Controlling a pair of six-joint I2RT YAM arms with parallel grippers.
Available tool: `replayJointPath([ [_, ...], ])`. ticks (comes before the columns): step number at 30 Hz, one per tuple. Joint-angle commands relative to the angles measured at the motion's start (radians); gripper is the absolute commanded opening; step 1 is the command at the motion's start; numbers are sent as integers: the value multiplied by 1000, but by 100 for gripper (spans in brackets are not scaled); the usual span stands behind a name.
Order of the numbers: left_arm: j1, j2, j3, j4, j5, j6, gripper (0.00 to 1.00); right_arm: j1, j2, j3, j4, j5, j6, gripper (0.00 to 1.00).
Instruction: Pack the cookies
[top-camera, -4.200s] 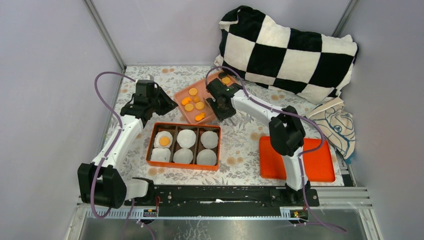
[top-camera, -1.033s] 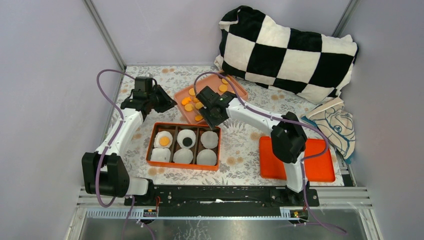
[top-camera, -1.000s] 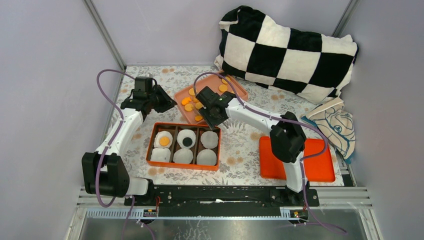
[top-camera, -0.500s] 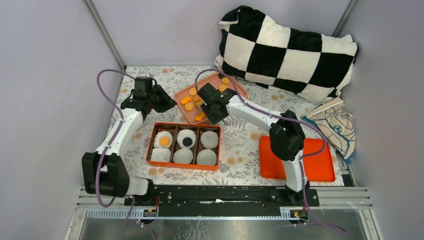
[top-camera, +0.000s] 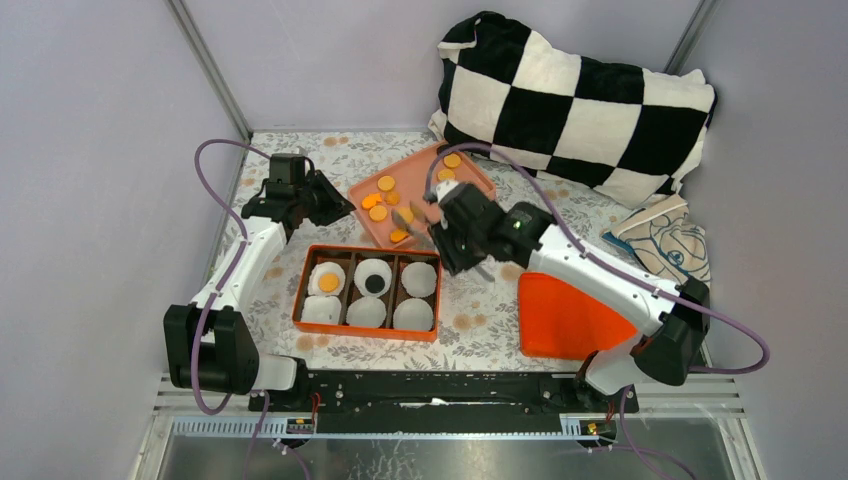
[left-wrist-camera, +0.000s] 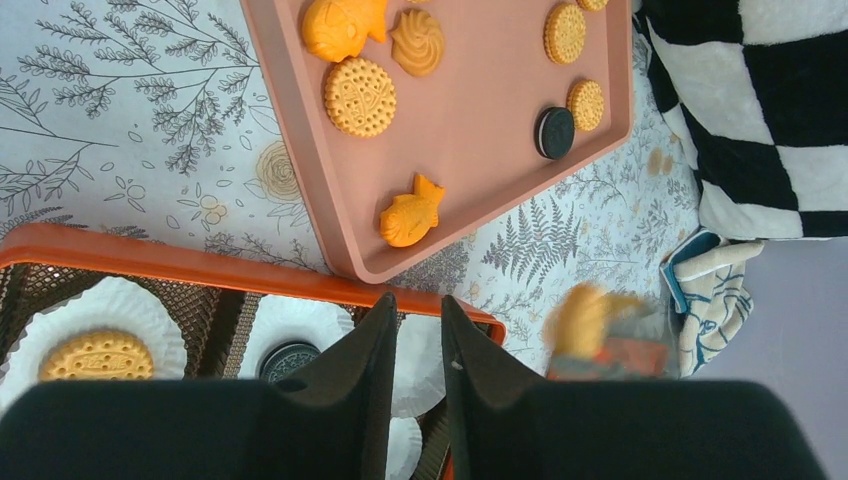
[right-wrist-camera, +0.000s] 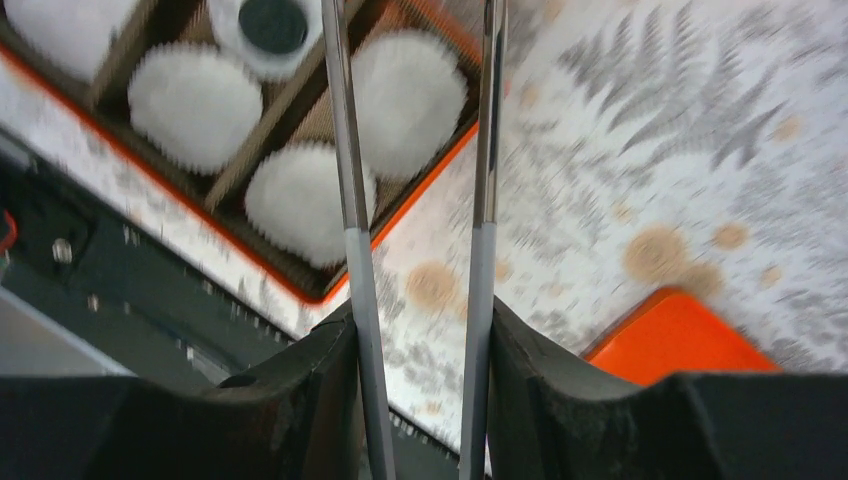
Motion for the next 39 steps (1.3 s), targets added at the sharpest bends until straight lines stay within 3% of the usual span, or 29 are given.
replayJointPath([
  [1,9,-21,-13,32,23,3,27,105,-42,-137,-61,-53,98,8],
  [7,10,-27,-7,34,29,0,27,130,-108,-253,-33,-62,169,8],
  [14,9,-40,-5,33,31,2,27,130,-67,-253,-47,-5,140,10],
  [18,9,-40,-2,27,26,7,28,130,-62,-243,-56,5,138,43],
  [21,9,-35,-2,31,34,12,28,129,-67,-242,-57,8,134,53],
  [26,9,-28,-7,44,55,11,28,130,-61,-254,-44,-8,134,54],
  [32,9,-32,-8,44,54,14,28,130,-76,-221,-31,18,129,48],
  [39,9,-28,5,47,43,9,29,121,-34,-40,1,184,59,48],
])
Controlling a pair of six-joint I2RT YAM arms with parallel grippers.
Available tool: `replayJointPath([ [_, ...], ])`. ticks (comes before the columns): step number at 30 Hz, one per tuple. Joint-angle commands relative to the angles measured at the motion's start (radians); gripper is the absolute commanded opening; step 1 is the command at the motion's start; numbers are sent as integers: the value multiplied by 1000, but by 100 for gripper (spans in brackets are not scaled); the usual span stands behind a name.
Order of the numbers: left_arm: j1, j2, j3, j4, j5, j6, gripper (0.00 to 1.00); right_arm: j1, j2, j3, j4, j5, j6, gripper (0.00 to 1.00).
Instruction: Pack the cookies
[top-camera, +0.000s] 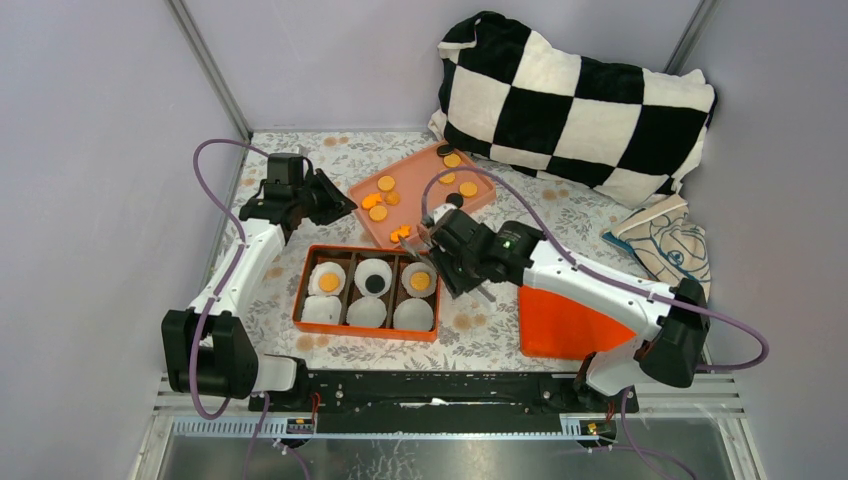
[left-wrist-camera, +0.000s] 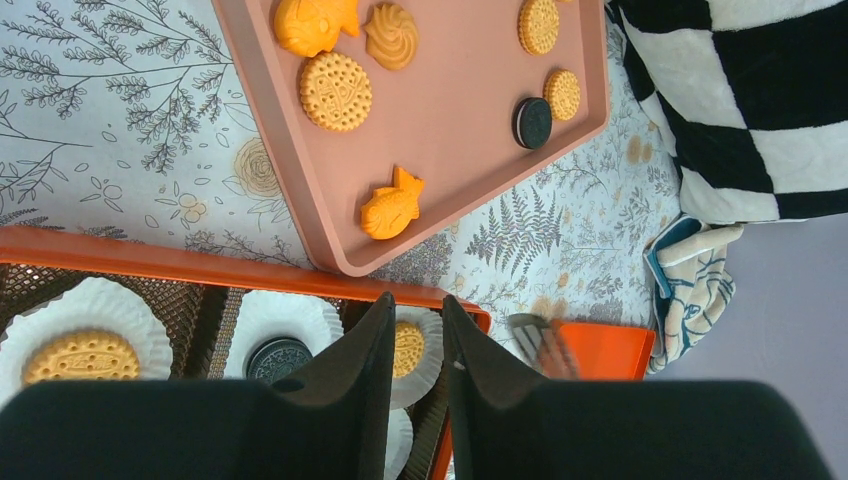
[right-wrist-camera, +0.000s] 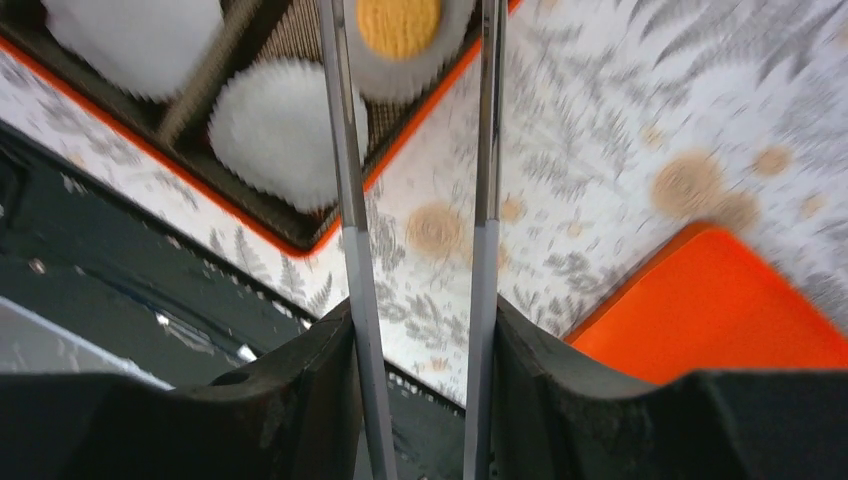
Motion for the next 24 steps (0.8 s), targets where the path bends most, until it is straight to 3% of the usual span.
replayJointPath([
  [1,9,-4,8,40,6,10,29,-20,37,170,60,145,-64,48],
  [5,9,10,9,40,12,14,29,-108,168,254,62,172,-93,50],
  [10,9,25,3,44,13,16,29,-261,278,277,136,110,-110,58],
  [14,9,40,7,50,19,16,28,-349,363,320,162,42,-133,59],
  [24,9,48,2,52,14,14,28,-419,536,461,178,-15,-168,59],
])
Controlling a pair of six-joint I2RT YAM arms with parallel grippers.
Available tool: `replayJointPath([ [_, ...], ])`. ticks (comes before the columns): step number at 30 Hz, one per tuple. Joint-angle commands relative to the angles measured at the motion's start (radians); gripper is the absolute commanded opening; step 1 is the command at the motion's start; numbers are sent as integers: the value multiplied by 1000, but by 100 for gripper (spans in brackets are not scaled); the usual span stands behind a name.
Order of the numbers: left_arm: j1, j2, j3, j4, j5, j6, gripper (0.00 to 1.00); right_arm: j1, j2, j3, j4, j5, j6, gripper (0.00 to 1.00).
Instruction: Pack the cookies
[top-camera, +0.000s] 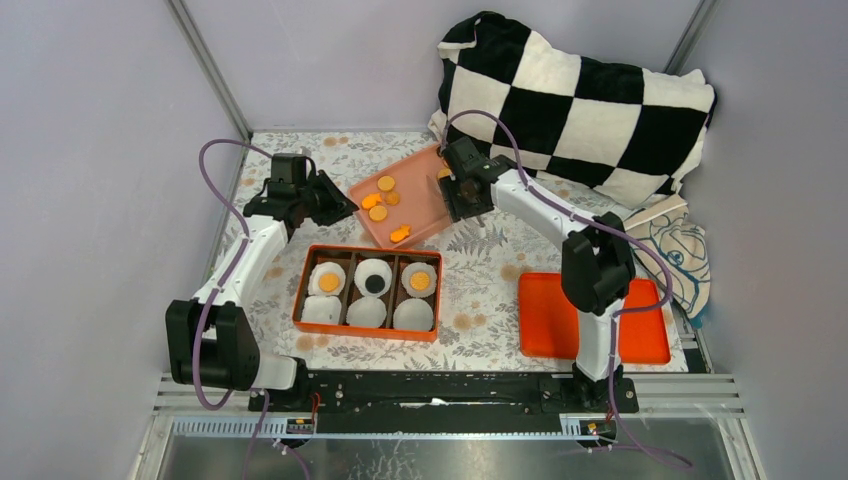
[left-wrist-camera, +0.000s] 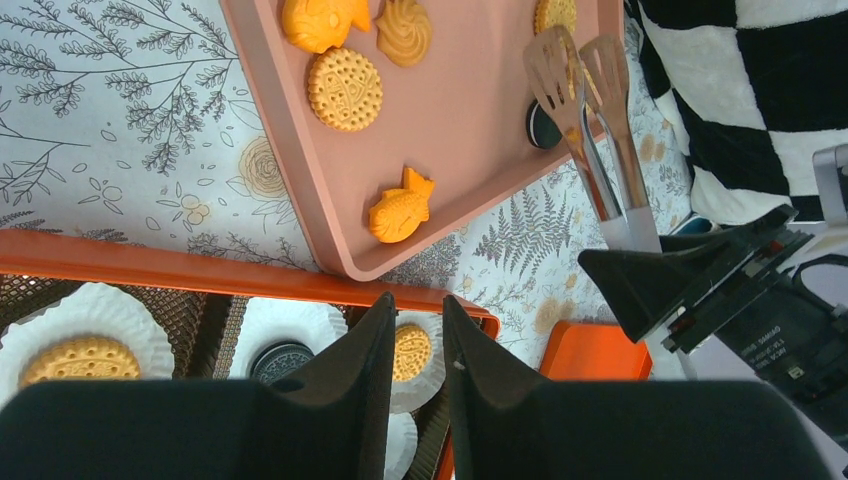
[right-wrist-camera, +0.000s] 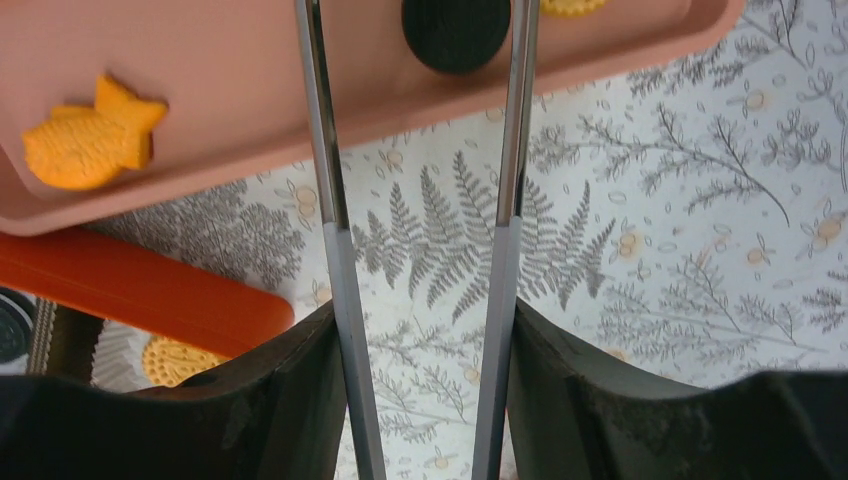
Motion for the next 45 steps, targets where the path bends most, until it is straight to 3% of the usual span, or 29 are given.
replayJointPath([
  [1,9,9,2,42,11,14,28,-17,55,100,30,-25,-30,59],
  [21,9,2,-11,45,18,9,28,-56,149,156,-5,9,-34,58],
  [23,9,5,-11,47,21,8,28,-57,153,160,-12,-5,-37,52],
  [27,10,11,-12,47,31,6,28,-56,150,170,-18,-49,-38,24],
  [31,9,-1,-14,45,28,6,28,-56,90,147,-9,-83,-37,10],
  [39,12,9,-5,27,18,3,28,-7,-241,-85,68,-213,-28,6],
  [45,73,7,72,-32,-12,-15,27,173,-331,-129,-15,-256,-42,5],
])
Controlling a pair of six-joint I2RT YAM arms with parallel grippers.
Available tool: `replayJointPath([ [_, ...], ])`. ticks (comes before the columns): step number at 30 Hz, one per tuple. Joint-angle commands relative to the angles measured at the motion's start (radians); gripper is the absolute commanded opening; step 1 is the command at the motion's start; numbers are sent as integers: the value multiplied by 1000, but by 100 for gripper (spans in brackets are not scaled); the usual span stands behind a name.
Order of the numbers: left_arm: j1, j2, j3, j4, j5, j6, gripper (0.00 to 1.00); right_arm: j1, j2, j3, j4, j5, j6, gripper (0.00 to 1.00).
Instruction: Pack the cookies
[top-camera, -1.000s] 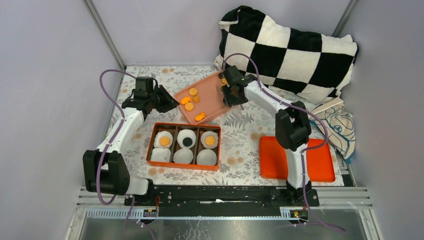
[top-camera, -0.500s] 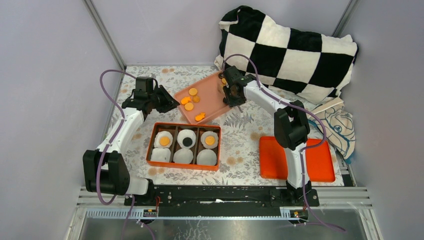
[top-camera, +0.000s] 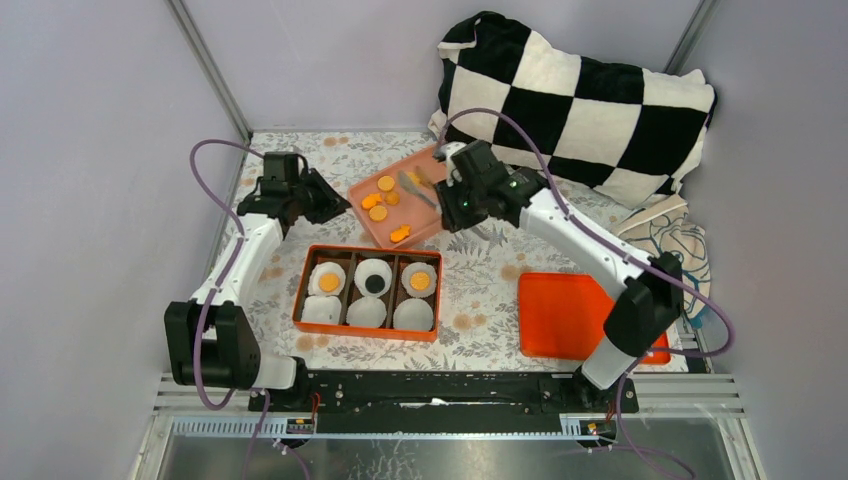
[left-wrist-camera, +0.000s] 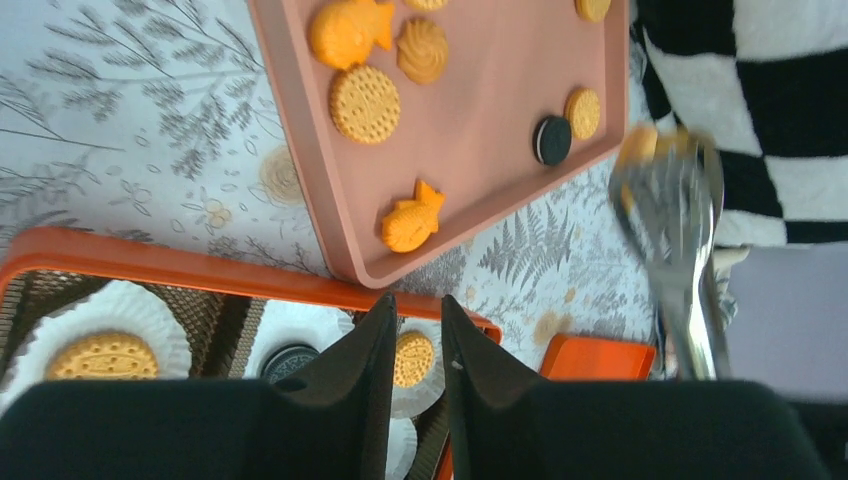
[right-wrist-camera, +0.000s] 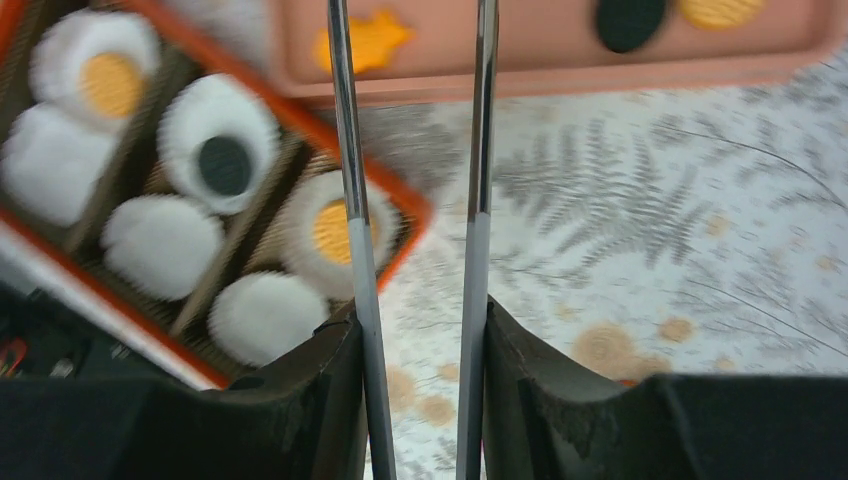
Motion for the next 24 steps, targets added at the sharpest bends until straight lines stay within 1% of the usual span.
replayJointPath([
  [1,87,3,84,-20,8,-21,28,163,-66,-22,-30,-97,-8,5],
  [5,218,14,112,5,139,-87,28,305,-45,-22,-29,-138,6,5],
  [8,270,26,122,15,179,-94,28,376,-15,-6,-21,-155,9,5],
  [17,282,10,93,11,187,-74,28,468,96,97,-33,-203,-8,5],
  [24,287,-6,78,11,189,-61,28,519,165,122,-8,-220,-8,5],
])
